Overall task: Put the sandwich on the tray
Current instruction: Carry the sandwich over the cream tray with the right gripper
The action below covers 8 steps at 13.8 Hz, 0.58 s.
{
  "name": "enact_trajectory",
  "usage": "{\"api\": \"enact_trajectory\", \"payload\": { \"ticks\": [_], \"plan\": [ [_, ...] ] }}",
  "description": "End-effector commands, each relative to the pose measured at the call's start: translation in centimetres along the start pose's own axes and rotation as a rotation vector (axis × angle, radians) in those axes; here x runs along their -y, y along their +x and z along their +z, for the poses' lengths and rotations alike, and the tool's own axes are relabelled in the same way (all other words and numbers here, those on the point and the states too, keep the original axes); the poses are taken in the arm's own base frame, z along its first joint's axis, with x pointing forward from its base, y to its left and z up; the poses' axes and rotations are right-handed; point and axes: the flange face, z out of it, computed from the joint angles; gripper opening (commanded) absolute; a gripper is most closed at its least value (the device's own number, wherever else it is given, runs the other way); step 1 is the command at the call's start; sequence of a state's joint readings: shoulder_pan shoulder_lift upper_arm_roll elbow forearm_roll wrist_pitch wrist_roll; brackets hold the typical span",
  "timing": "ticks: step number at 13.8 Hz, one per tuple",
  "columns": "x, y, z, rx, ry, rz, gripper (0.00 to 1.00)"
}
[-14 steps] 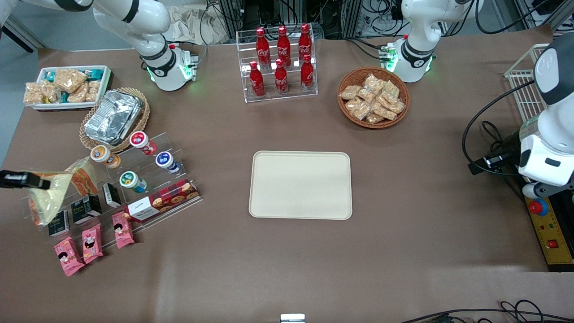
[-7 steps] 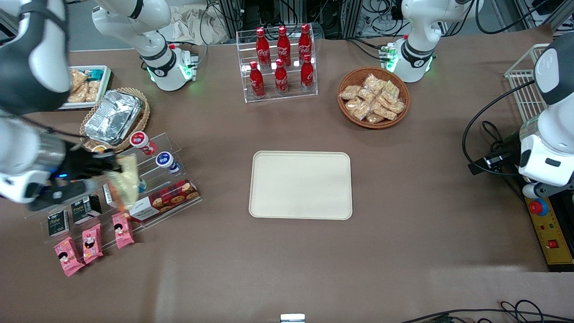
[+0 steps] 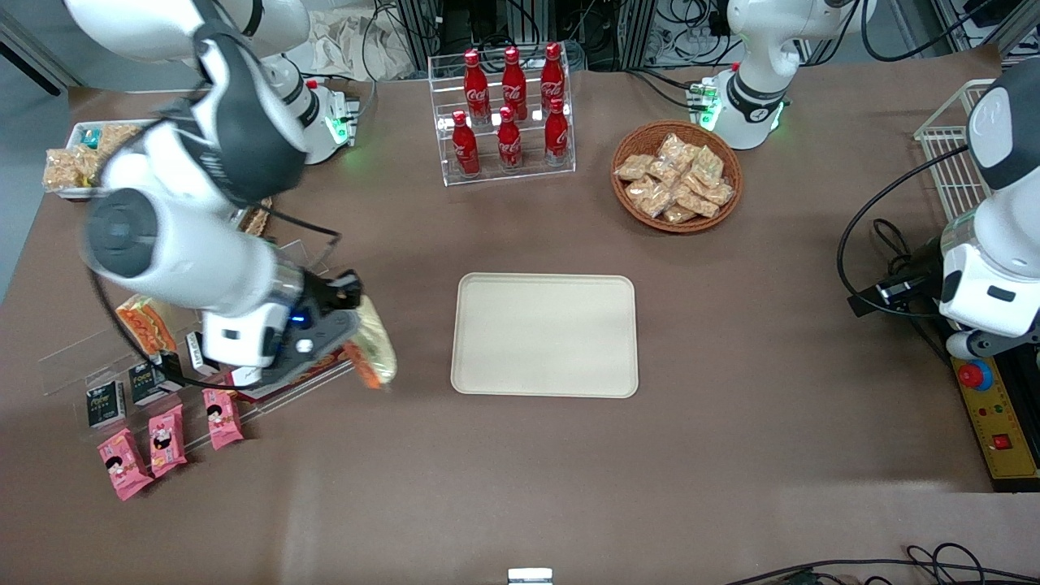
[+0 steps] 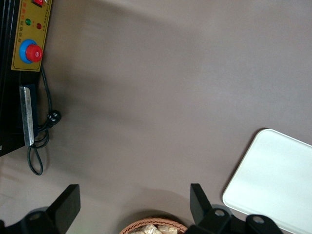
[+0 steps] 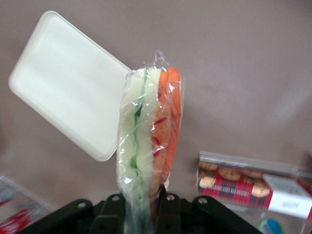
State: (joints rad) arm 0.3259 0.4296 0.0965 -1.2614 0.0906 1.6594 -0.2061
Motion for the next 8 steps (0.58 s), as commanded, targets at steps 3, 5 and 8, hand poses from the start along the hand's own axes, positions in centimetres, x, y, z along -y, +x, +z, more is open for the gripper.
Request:
{"api": "enact_trajectory", "payload": {
  "ticks": [3,5,8],
  "plan": [
    [4.6,3.4,4.2,-0.036,-0.068,-0.131,0.16],
    [8.7,4.3,5.8,-0.034,-0.091,-0.221,0.15],
    [13.3,5.4,11.6,0.018,-0.114,-0.289,0.16]
  ]
}}
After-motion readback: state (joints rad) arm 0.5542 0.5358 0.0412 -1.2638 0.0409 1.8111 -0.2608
